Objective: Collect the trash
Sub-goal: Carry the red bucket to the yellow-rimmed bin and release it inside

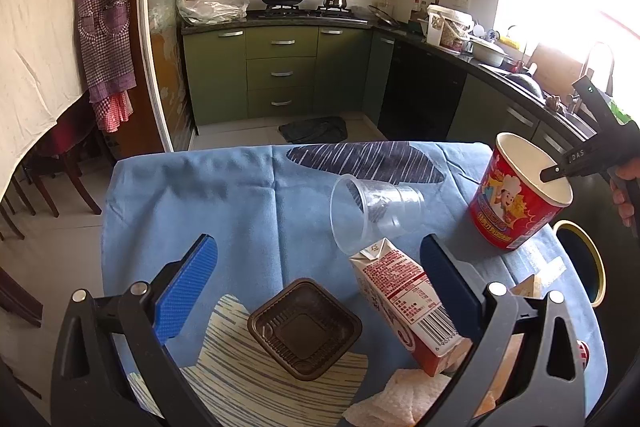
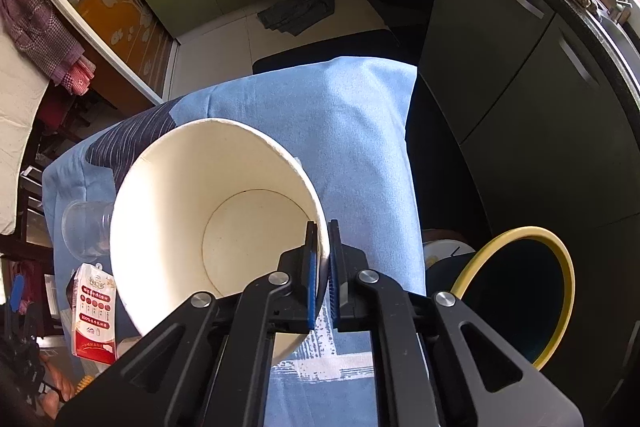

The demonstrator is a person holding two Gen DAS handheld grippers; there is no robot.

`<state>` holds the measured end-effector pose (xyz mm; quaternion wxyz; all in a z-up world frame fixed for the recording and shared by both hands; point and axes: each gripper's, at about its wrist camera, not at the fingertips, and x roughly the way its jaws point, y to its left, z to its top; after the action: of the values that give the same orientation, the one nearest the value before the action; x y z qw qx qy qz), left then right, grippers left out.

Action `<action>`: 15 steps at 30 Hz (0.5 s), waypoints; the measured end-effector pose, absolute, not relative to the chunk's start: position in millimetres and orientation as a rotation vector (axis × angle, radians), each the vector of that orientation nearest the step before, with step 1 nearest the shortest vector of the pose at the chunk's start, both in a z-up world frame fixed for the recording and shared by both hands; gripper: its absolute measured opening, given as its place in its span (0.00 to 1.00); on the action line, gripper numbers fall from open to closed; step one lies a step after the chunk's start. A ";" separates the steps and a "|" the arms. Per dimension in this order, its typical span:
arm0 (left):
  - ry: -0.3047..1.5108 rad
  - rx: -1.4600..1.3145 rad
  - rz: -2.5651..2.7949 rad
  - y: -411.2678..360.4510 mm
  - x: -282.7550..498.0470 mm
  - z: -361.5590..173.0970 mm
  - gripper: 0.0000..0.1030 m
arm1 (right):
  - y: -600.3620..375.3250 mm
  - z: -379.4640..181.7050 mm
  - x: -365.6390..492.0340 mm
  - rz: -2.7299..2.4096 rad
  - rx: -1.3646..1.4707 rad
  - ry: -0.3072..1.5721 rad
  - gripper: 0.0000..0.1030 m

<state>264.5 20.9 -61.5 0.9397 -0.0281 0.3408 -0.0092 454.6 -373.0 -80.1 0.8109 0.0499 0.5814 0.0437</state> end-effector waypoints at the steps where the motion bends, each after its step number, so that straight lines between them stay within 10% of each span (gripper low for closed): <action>1: 0.697 -0.057 -0.020 21.1 264.7 -62.2 0.94 | -374.4 -77.0 453.1 0.092 0.110 1.235 0.05; 15: 0.677 -0.072 -0.031 23.7 257.6 -58.2 0.94 | -567.1 -49.2 360.9 -0.164 0.392 1.107 0.05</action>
<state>257.6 23.7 -58.2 0.9425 -0.0351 0.3319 -0.0151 360.9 -567.1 -49.2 0.8293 0.1846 0.5218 -0.0771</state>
